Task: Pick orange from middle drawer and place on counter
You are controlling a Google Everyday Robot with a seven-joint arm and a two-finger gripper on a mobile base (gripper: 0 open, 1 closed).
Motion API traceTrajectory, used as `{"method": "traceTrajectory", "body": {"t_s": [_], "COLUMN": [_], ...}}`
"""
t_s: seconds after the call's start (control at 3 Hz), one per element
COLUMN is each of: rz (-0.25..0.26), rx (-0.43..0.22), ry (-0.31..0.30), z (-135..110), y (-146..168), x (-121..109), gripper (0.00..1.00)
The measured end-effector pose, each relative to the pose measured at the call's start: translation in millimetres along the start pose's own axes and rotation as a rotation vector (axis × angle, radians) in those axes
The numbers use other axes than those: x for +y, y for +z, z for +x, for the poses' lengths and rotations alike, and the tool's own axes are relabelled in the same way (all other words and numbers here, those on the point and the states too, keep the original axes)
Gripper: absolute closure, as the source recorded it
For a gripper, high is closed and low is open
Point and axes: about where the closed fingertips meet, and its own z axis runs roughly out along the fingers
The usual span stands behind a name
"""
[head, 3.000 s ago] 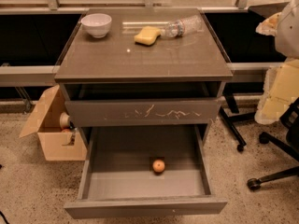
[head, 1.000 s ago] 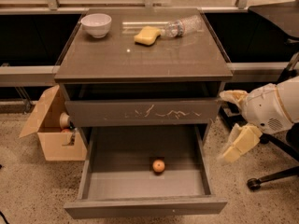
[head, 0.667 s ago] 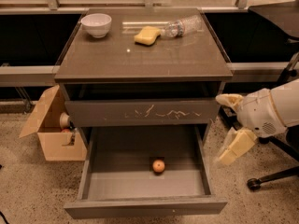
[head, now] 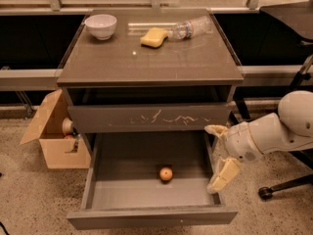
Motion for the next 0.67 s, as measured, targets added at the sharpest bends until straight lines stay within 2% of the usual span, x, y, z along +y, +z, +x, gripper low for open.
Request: {"method": "traceTrajectory", "body": {"t_s": [0.33, 0.67], "rz": [-0.070, -0.070], "rx": [0.001, 0.001], "ry": [0.009, 0.009], "z": [21.7, 21.7], "y": [40.6, 40.7], "x": [-3.8, -3.8], "gripper": [0.00, 0.00]}}
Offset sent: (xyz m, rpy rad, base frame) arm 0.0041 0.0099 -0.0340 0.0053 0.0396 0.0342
